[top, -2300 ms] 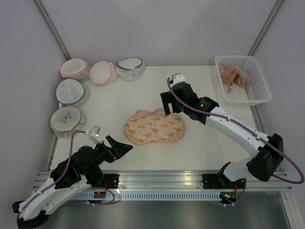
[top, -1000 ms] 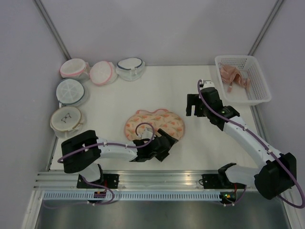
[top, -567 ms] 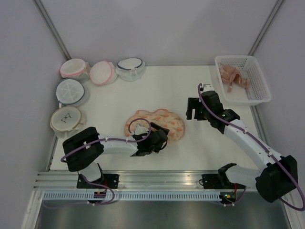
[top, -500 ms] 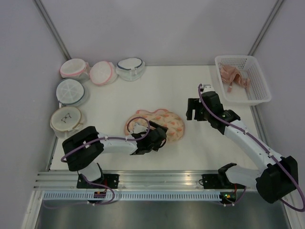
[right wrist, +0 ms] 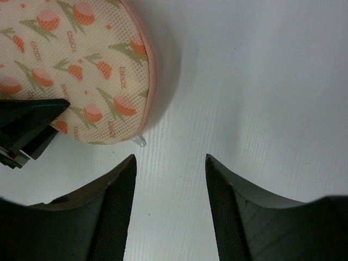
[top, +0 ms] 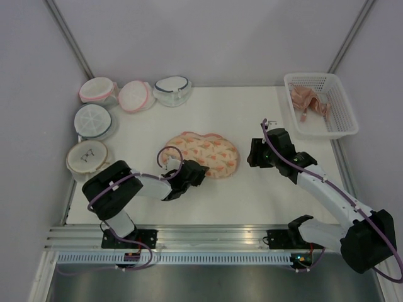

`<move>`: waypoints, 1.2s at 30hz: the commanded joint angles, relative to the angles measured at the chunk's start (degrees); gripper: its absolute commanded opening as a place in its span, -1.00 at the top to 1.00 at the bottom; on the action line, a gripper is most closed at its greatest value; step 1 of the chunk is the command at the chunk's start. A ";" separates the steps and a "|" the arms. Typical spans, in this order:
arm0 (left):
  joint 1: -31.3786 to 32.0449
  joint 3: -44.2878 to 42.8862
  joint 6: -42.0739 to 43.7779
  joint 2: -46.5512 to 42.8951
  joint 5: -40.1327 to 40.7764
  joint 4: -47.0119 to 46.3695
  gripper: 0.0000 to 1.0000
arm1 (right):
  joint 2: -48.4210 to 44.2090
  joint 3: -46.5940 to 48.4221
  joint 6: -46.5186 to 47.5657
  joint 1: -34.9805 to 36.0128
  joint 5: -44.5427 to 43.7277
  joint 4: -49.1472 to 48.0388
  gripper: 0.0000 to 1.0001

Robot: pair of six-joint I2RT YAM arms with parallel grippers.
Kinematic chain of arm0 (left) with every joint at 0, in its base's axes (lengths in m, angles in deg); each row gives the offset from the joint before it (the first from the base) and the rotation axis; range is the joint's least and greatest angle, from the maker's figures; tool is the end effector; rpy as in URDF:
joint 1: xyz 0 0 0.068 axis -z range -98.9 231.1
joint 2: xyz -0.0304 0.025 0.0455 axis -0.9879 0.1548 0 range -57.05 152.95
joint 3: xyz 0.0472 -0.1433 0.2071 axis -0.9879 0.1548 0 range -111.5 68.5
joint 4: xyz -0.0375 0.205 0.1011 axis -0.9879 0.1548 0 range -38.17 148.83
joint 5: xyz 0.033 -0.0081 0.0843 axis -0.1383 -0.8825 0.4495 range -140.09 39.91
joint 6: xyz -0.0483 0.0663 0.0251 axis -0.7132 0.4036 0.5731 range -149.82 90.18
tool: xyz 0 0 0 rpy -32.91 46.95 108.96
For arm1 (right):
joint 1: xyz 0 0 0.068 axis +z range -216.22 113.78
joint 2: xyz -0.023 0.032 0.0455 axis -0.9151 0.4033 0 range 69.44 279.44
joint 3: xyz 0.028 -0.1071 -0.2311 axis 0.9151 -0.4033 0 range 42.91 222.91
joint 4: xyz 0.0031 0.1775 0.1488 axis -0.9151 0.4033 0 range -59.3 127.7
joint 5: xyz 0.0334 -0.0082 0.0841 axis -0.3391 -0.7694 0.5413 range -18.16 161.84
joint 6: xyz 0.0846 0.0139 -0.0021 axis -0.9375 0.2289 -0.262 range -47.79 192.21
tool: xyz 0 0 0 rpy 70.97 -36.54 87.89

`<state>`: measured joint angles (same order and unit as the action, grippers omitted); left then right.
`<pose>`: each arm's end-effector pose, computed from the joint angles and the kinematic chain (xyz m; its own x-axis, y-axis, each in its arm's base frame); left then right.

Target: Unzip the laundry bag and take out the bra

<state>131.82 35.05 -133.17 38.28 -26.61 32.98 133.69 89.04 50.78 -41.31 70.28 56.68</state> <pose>0.2138 -0.2139 0.1019 -0.4117 -0.9063 -0.0957 -0.5415 0.3278 -0.7742 0.2196 0.0997 0.2226 -0.7349 0.0615 -0.6754 -0.1446 0.9588 0.2446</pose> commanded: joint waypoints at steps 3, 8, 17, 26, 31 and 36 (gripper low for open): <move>-1.76 6.81 12.72 -1.80 -6.25 -8.22 0.49 | -1.14 -3.05 -0.98 -0.12 5.68 -4.79 -0.10; -2.38 8.14 19.04 -9.69 -12.92 -7.26 0.95 | -3.16 -7.44 -0.63 -0.12 16.12 -9.18 0.06; -2.38 1.20 21.98 -27.29 -12.78 13.65 0.95 | -15.29 -11.06 -0.45 3.48 23.63 -9.63 0.10; -2.38 0.41 13.09 -29.15 -8.72 18.33 0.96 | -20.30 -13.17 -5.02 7.79 22.04 -9.36 0.11; -2.38 -0.91 11.59 -27.74 -8.99 18.50 0.96 | -20.83 -14.22 -6.87 9.11 21.69 -9.80 0.12; -2.38 -2.32 10.89 -27.21 -9.16 18.50 0.96 | -19.60 -18.17 -9.59 12.62 19.15 -13.67 0.13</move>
<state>129.59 35.99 -119.88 10.90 -36.88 52.52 113.52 72.74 43.74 -30.51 90.98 46.71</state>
